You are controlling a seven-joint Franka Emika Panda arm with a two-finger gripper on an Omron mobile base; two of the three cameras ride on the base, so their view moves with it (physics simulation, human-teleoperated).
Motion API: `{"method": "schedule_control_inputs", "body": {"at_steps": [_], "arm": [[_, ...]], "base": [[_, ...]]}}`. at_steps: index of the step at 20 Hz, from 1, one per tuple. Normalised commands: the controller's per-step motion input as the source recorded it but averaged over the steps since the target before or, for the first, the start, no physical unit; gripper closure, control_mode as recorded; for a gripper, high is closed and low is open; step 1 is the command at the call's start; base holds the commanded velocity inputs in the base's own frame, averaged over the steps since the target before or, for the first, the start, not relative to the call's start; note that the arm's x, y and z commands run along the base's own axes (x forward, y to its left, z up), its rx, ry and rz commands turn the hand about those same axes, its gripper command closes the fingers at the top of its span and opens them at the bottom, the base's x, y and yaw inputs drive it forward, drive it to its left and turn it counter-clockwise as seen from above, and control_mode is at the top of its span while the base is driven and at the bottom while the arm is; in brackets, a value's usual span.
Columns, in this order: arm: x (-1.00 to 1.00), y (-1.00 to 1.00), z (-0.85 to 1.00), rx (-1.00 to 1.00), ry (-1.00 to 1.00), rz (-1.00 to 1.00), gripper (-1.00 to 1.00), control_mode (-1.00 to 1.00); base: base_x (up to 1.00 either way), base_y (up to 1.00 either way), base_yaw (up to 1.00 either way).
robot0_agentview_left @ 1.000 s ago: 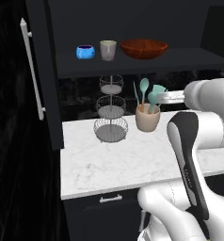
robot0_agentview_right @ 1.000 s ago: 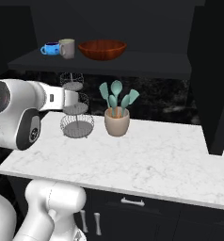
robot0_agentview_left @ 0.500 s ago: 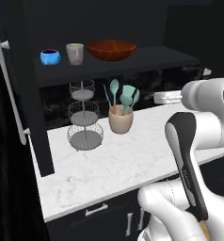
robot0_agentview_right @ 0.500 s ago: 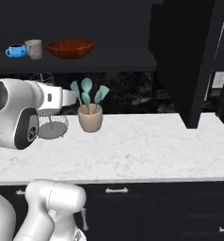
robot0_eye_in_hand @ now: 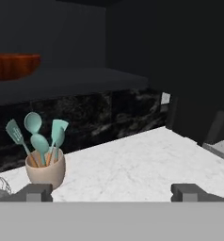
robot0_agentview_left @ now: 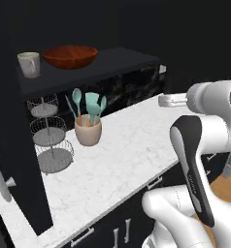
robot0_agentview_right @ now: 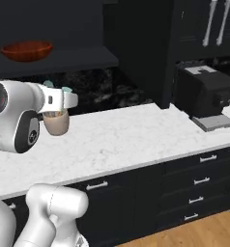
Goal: Gather all objects into one cabinet and sort the glasses and bowls to opposite sides.
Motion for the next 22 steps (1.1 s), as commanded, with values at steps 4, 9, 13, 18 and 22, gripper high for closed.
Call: {"method": "schedule_control_inputs", "body": {"at_steps": [4, 9, 13, 18, 22], "arm": [[0.00, 0.00, 0.00, 0.00, 0.00, 0.00, -1.00, 1.00], [0.00, 0.00, 0.00, 0.00, 0.00, 0.00, -1.00, 1.00], [0.00, 0.00, 0.00, 0.00, 0.00, 0.00, -1.00, 1.00], [0.00, 0.00, 0.00, 0.00, 0.00, 0.00, -1.00, 1.00], [0.00, 0.00, 0.00, 0.00, 0.00, 0.00, -1.00, 1.00]], "base": [[-0.28, 0.00, -0.53], [-0.36, 0.00, -0.58], [-0.45, 0.00, -0.59], [-0.46, -0.01, -0.59], [-0.36, -0.13, -0.60]]}}
